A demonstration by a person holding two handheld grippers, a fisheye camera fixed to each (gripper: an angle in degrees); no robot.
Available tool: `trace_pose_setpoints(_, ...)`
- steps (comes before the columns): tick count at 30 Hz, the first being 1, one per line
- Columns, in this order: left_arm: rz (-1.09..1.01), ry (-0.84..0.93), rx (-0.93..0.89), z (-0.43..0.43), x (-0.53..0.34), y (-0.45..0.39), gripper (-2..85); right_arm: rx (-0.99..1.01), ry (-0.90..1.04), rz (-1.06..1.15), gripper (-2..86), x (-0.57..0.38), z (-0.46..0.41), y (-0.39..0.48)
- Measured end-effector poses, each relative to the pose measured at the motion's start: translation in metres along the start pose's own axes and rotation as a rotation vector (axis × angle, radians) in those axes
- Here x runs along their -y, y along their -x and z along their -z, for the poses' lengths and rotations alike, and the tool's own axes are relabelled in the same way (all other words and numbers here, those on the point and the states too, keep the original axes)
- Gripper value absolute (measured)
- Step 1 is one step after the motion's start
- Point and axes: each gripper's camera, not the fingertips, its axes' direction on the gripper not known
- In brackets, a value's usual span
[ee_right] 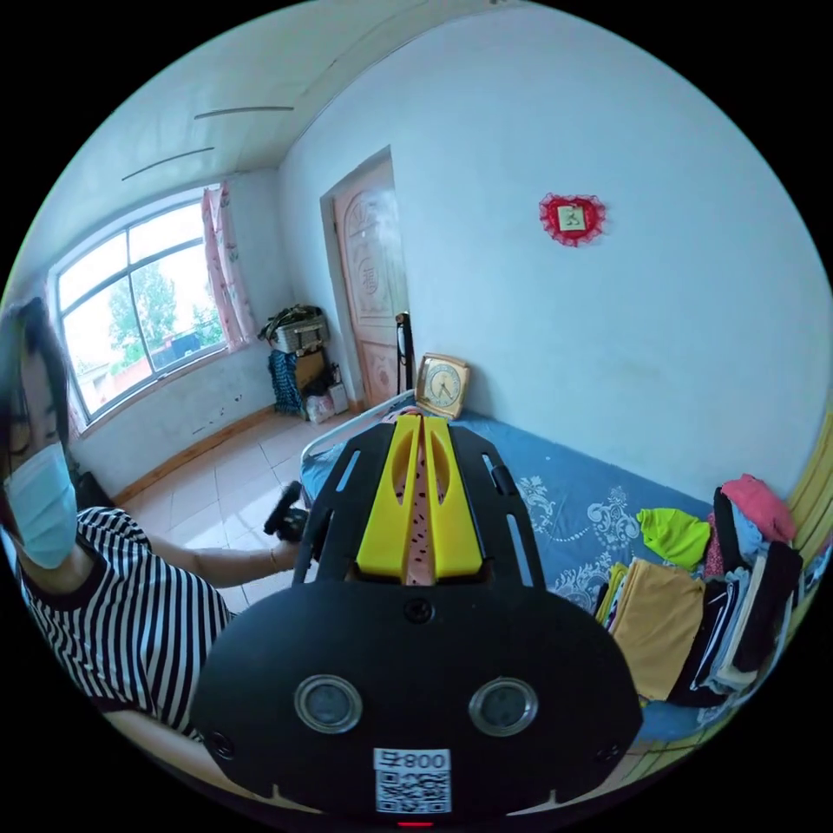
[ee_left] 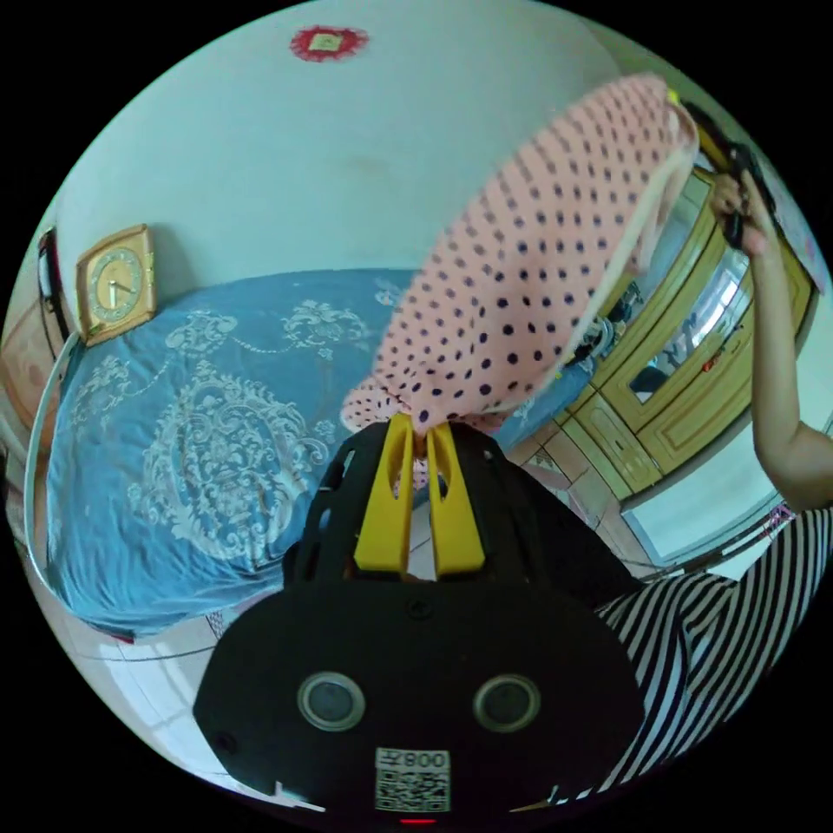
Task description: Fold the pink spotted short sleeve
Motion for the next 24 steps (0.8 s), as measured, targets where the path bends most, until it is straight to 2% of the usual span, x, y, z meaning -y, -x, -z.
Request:
trace_pose_setpoints(5,0.058,-0.227,0.076,0.127,-0.005,0.03,1.9,0.005,-0.07,-0.076,0.3,-0.026,0.021,-0.023)
trace_pose_setpoints(7,0.011,-0.329,0.126,0.19,-0.002,0.028,1.8,0.018,-0.093,-0.087,0.3,-0.034,0.028,-0.028)
trace_pose_setpoints(13,-0.185,-0.513,0.334,0.314,0.011,-0.019,1.7,0.071,-0.194,-0.039,0.3,-0.049,0.044,-0.019)
trace_pose_setpoints(18,-0.291,-0.607,0.391,0.38,0.026,-0.041,1.6,0.096,-0.327,0.037,0.3,-0.046,0.055,-0.011)
trace_pose_setpoints(24,-0.346,-0.639,0.474,0.424,0.061,-0.034,1.5,0.062,-0.333,0.057,0.2,-0.018,0.012,-0.032)
